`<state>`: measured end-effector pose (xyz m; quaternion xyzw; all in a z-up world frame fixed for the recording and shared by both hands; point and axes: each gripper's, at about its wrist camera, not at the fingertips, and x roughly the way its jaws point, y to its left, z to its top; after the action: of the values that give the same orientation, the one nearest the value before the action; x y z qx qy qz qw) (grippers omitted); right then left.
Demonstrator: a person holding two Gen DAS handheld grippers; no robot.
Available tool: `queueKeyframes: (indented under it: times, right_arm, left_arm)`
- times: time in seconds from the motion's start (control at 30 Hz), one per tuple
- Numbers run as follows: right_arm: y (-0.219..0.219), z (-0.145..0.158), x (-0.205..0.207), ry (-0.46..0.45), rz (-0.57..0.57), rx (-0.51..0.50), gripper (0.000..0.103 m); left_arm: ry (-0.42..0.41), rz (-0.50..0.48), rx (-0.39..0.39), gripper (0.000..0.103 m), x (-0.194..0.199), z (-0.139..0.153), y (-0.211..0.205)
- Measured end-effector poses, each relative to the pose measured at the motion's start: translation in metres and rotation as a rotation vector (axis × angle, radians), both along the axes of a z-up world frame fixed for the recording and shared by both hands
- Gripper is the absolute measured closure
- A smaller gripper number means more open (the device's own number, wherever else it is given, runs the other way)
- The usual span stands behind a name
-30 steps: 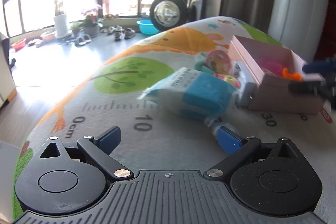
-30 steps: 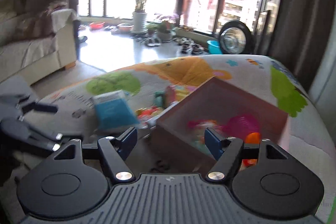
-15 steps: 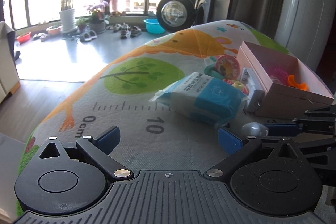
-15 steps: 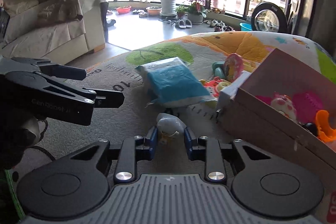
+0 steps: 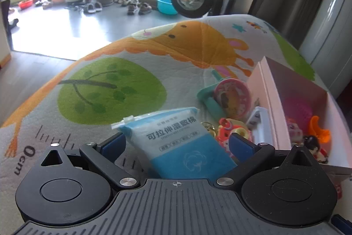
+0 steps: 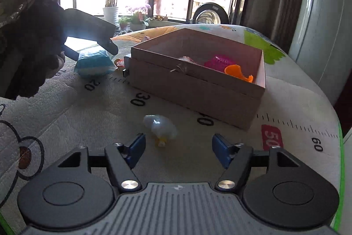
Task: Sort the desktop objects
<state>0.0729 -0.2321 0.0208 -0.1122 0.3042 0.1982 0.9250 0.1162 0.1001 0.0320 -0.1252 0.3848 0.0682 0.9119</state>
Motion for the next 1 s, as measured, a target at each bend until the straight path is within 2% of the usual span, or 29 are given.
queueKeyframes:
  times: [0.07,0.13,0.2,0.27,0.33,0.43,0.47,0.57,0.63,0.67,0.7,0.73,0.8,0.9,0.97,1.0]
  right_arm:
    - [-0.004,-0.004,-0.001,0.011,-0.015,0.02,0.035]
    - [-0.007,-0.006,0.001,0.021,-0.032,0.036,0.033]
    - [-0.009,-0.007,0.005,0.031,-0.045,0.061,0.028]
    - [-0.011,-0.008,0.006,0.041,-0.05,0.074,0.027]
    - [-0.011,-0.01,0.006,0.043,-0.052,0.079,0.026]
    - [-0.01,-0.009,0.003,0.033,-0.054,0.085,0.024]
    - [-0.01,-0.009,0.002,0.032,-0.054,0.086,0.024]
    - [-0.01,-0.008,0.002,0.036,-0.052,0.082,0.024]
    - [-0.007,-0.008,0.002,0.031,-0.043,0.067,0.025]
    - [-0.005,-0.007,0.001,0.026,-0.036,0.058,0.027]
    - [-0.003,-0.007,0.0,0.025,-0.024,0.055,0.035]
    - [-0.001,-0.005,0.0,0.039,-0.007,0.068,0.045]
    - [0.001,0.0,0.002,0.082,0.025,0.122,0.05]
    - [0.006,0.006,0.008,0.11,0.036,0.179,0.05]
    - [0.01,0.007,0.015,0.129,0.028,0.196,0.056]
    - [0.012,0.006,0.019,0.146,0.023,0.203,0.067]
  left_arm:
    - [-0.001,0.002,0.038,0.001,-0.001,-0.002,0.0]
    - [-0.011,-0.025,0.049,0.006,-0.008,-0.002,0.001]
    - [-0.017,-0.063,0.069,0.027,-0.017,-0.001,0.0]
    - [-0.026,-0.083,0.091,0.031,-0.028,-0.001,-0.001]
    - [-0.037,-0.114,0.118,0.045,-0.042,0.0,-0.004]
    - [-0.055,-0.17,0.143,0.046,-0.068,0.003,-0.013]
    - [-0.06,-0.209,0.13,0.046,-0.078,0.005,-0.017]
    - [-0.064,-0.337,0.064,0.046,-0.106,0.005,-0.035]
    - [-0.081,-0.394,0.063,0.042,-0.119,0.002,-0.049]
    - [-0.092,-0.402,0.084,0.031,-0.123,0.0,-0.055]
    - [-0.107,-0.404,0.113,0.019,-0.126,-0.003,-0.06]
    - [-0.121,-0.401,0.147,0.015,-0.127,-0.006,-0.064]
    - [-0.124,-0.398,0.182,0.011,-0.127,-0.012,-0.068]
    - [-0.096,-0.398,0.165,0.006,-0.126,-0.022,-0.065]
    - [-0.101,-0.399,0.164,0.005,-0.127,-0.023,-0.064]
    - [-0.106,-0.401,0.161,0.002,-0.127,-0.022,-0.064]
